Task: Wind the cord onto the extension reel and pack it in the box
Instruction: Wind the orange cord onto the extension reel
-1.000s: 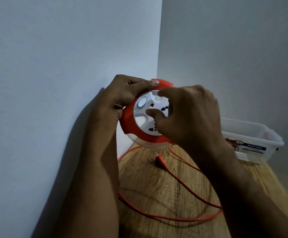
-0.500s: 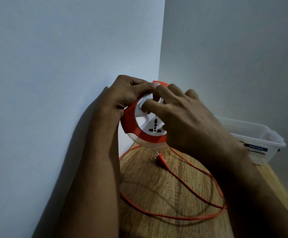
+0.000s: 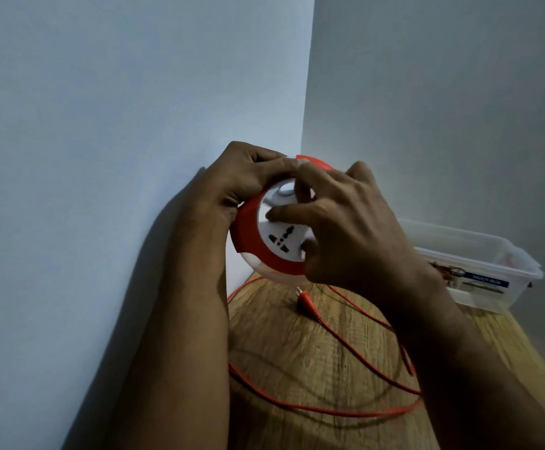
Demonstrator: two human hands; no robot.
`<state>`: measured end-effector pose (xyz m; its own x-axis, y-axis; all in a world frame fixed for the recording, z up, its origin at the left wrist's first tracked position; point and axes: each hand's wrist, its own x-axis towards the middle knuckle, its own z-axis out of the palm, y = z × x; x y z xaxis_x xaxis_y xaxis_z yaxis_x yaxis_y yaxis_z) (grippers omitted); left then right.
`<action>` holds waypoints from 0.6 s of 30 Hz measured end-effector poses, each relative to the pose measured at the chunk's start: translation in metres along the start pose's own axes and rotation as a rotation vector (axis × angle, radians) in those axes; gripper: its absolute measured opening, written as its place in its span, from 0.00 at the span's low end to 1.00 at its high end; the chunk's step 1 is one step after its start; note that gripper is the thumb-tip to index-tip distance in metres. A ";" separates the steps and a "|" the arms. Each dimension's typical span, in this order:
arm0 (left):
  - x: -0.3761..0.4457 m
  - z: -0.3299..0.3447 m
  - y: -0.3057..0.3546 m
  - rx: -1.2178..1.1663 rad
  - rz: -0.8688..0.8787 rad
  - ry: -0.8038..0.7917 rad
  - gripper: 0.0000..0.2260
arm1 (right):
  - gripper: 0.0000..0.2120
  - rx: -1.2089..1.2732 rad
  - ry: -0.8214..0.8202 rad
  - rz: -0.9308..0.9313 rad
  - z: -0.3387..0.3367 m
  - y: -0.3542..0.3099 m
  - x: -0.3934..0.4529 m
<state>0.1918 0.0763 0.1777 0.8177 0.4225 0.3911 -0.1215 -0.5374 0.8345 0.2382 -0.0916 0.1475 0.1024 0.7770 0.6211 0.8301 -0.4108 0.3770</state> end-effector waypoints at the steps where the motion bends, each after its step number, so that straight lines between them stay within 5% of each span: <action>1: 0.000 0.001 0.000 -0.023 -0.010 0.005 0.09 | 0.27 0.034 0.050 0.047 0.001 -0.001 -0.001; 6: -0.004 0.002 0.006 -0.075 -0.030 -0.010 0.09 | 0.25 0.237 0.250 0.297 0.005 -0.016 0.001; 11: -0.004 -0.004 0.004 -0.049 0.001 0.006 0.10 | 0.21 0.176 0.217 0.241 -0.016 -0.011 0.000; 18: -0.004 -0.008 -0.001 0.013 0.025 0.016 0.11 | 0.28 0.053 -0.176 -0.091 -0.034 -0.003 -0.002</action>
<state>0.1843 0.0812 0.1790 0.8052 0.4204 0.4183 -0.1347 -0.5572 0.8194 0.2170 -0.1081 0.1685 0.1164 0.8831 0.4546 0.8675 -0.3133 0.3864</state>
